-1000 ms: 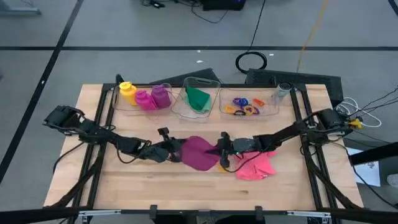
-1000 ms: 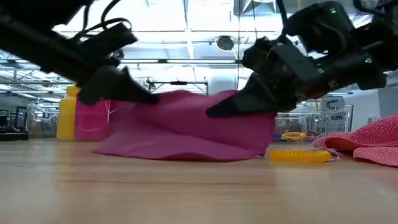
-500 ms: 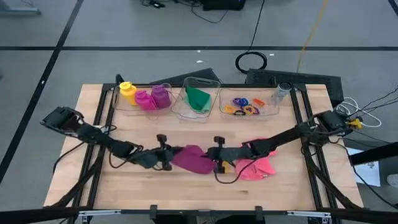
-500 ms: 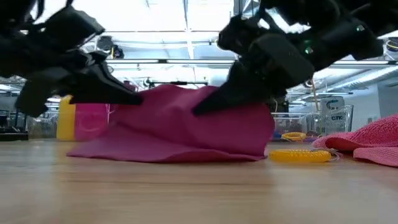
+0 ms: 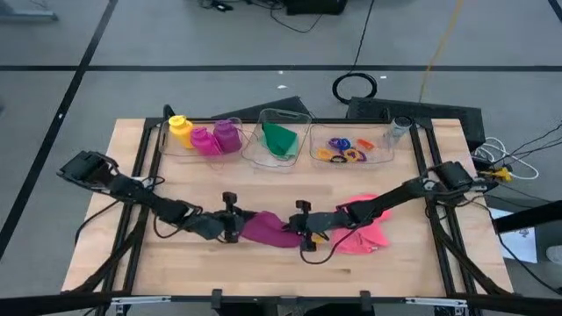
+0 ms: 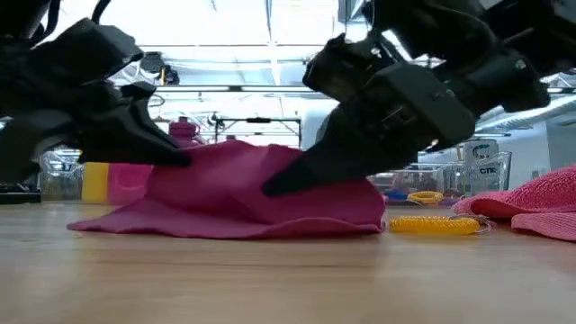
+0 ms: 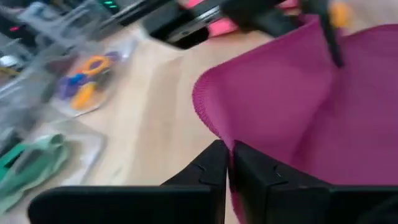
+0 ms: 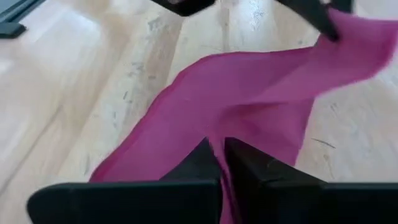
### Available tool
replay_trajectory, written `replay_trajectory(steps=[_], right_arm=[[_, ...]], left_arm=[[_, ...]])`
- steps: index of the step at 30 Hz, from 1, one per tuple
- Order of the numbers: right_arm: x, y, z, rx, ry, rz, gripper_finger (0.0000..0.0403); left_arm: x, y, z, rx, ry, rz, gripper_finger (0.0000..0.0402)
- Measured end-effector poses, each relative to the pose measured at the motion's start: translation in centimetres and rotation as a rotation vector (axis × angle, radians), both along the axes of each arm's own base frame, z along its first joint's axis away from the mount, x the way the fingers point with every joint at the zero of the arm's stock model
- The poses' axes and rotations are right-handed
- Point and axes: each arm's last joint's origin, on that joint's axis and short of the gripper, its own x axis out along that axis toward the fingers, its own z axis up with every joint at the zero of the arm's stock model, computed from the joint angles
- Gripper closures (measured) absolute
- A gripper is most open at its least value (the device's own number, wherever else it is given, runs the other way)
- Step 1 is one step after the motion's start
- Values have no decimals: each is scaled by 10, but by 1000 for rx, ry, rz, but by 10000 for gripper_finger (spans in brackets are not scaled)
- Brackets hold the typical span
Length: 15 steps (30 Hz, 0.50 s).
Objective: Pick & Place Sports Items
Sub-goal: Fold the purple microfiber towel
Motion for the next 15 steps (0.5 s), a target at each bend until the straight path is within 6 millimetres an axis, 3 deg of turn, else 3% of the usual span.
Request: replay_trajectory(steps=[9,15], right_arm=[[8,4,9,-11,-16,31,403],[8,4,8,-15,-2,30,403]], left_arm=[[2,1,-1,-130,40,-93,380],[0,4,9,-201,43,-118,375]])
